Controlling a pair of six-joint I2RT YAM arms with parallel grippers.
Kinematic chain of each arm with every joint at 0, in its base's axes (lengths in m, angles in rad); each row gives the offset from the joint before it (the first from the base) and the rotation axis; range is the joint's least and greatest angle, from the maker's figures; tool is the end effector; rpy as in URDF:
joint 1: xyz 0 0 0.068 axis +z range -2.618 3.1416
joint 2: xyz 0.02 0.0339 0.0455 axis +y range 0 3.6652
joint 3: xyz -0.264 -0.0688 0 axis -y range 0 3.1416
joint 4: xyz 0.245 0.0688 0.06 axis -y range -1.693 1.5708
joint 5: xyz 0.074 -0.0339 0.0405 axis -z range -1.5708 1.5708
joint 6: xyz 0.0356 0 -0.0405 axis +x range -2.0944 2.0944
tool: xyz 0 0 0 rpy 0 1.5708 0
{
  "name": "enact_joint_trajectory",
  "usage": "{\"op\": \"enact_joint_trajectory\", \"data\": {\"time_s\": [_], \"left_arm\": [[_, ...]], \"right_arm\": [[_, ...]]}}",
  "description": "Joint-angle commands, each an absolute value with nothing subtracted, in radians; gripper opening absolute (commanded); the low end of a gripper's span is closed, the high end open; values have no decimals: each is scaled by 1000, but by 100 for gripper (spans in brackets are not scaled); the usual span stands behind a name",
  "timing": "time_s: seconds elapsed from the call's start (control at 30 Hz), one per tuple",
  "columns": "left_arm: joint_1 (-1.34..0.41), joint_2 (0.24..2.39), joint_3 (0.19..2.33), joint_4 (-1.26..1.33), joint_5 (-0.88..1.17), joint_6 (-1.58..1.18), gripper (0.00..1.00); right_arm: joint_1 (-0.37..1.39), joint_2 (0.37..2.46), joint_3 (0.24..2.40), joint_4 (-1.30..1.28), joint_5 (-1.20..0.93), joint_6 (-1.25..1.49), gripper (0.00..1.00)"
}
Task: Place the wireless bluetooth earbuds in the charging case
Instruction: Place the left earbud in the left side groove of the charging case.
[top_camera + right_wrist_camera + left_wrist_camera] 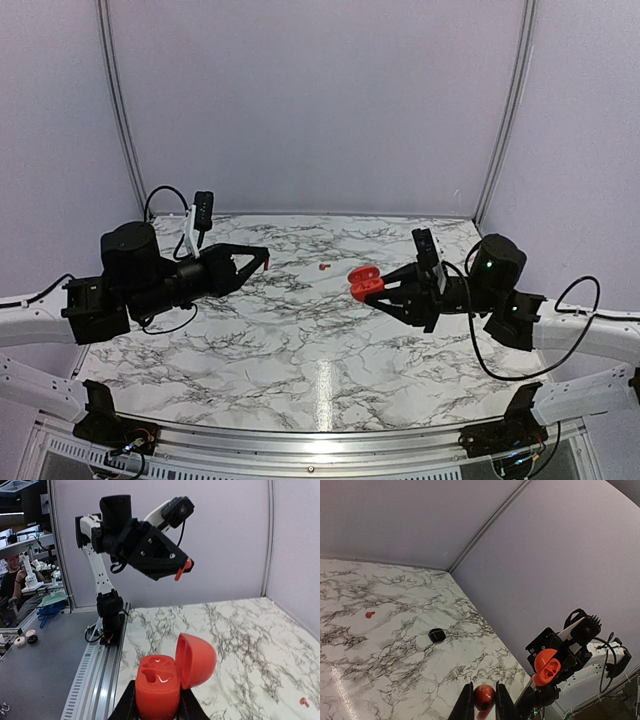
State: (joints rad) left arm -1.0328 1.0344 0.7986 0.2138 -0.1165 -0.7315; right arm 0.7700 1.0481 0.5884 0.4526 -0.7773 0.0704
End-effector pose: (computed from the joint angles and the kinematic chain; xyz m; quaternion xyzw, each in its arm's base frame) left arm 0.1299 -0.2097 0.3391 0.0669 0.7117 -0.5126 0.4758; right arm 0.1504 0.1807 0.2866 -0.4759 0.5254 0.5115 0.4856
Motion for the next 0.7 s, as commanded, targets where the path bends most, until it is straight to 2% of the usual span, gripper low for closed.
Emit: {"op": "enact_joint_trajectory", "data": {"time_s": [0.0,0.27,0.67], "left_arm": [[-1086,1000,726,474,-127,-447,0],[-1159,1058,710,704,-29,-231,0],[-1233,1180,775,781,89,-78,0]], "right_arm": [[797,1053,516,753,-740,30,0],[913,1124,527,826,-613,-168,0],[945,1191,486,1102,-469,-146,0]]}}
